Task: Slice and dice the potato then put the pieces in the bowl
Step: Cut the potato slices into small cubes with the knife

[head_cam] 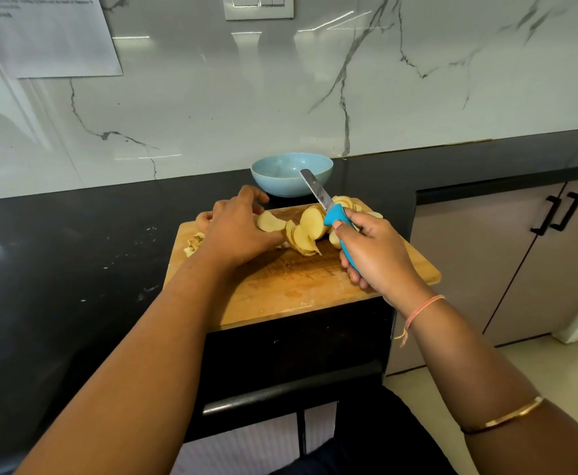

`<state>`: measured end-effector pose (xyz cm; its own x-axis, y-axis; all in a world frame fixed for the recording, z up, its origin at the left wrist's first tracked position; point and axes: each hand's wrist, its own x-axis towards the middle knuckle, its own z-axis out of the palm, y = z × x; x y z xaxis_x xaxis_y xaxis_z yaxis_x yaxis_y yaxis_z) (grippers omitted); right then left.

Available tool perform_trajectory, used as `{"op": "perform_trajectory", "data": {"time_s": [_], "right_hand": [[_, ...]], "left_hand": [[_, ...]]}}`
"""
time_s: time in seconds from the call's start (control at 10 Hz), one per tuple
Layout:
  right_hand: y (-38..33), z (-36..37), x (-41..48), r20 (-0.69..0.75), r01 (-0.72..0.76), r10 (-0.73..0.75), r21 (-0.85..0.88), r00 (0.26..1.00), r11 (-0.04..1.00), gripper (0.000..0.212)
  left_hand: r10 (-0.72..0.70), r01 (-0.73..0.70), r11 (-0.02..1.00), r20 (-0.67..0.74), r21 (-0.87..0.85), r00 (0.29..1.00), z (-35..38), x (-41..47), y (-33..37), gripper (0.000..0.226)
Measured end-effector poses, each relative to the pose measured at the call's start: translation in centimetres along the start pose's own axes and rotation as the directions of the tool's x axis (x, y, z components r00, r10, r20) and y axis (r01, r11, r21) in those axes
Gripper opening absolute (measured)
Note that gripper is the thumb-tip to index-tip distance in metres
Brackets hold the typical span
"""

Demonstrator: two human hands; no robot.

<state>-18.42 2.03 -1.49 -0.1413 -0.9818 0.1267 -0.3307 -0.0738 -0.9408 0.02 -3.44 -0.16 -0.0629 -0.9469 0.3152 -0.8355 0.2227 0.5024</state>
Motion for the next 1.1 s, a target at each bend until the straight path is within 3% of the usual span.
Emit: {"op": "perform_trajectory", "data": {"time_s": [0.1,0.2,0.3,0.4,0.6,0.8,0.9,1.0,1.1], "right_hand": [[-0.1,-0.1,-0.1,0.002,-0.010,0.010,0.014,1.000,1.000,0.043],[0.0,-0.1,-0.1,0.003,-0.008,0.008,0.020,1.000,1.000,0.043],[0.0,-0.1,-0.1,0.004,-0.006,0.005,0.023,1.000,1.000,0.043],[0.0,-0.1,-0.2,0.007,0.000,0.000,0.020,1.000,1.000,0.043],[0.1,-0.1,-0.2,0.008,-0.005,0.005,0.027,1.000,1.000,0.043],[0.1,0.0,-0.2,0.004,0.006,-0.006,0.017,1.000,1.000,0.043],[0.1,0.0,-0.2,0.002,0.013,-0.013,0.013,1.000,1.000,0.043],[0.2,0.1,-0.1,0.004,0.011,-0.011,0.012,1.000,1.000,0.043],[0.2,0.0,-0.1,0.005,0.011,-0.011,0.006,1.000,1.000,0.044]], "left_hand": [[0.020,-0.029,0.994,-0.081,-0.108,0.997,-0.8,-0.4,-0.3,0.055],[-0.022,-0.027,0.926,-0.123,-0.375,0.992,-1.8,-1.0,0.5,0.053],[-0.135,0.194,0.716,0.139,-0.670,0.981,-2.2,-1.8,1.7,0.054],[-0.167,0.339,0.725,0.325,-0.600,0.931,-1.9,-2.0,2.1,0.057],[-0.229,0.293,0.853,0.194,-0.431,0.954,-1.8,-1.7,1.9,0.055],[-0.250,0.236,0.856,0.031,-0.461,0.968,-1.8,-1.6,1.2,0.056],[-0.282,0.251,0.780,0.035,-0.574,0.959,-1.7,-1.5,1.5,0.057],[-0.315,0.337,0.575,0.178,-0.746,0.932,-1.0,-1.3,2.0,0.056],[-0.325,0.359,0.562,0.200,-0.745,0.924,0.1,-1.0,2.1,0.058]]}}
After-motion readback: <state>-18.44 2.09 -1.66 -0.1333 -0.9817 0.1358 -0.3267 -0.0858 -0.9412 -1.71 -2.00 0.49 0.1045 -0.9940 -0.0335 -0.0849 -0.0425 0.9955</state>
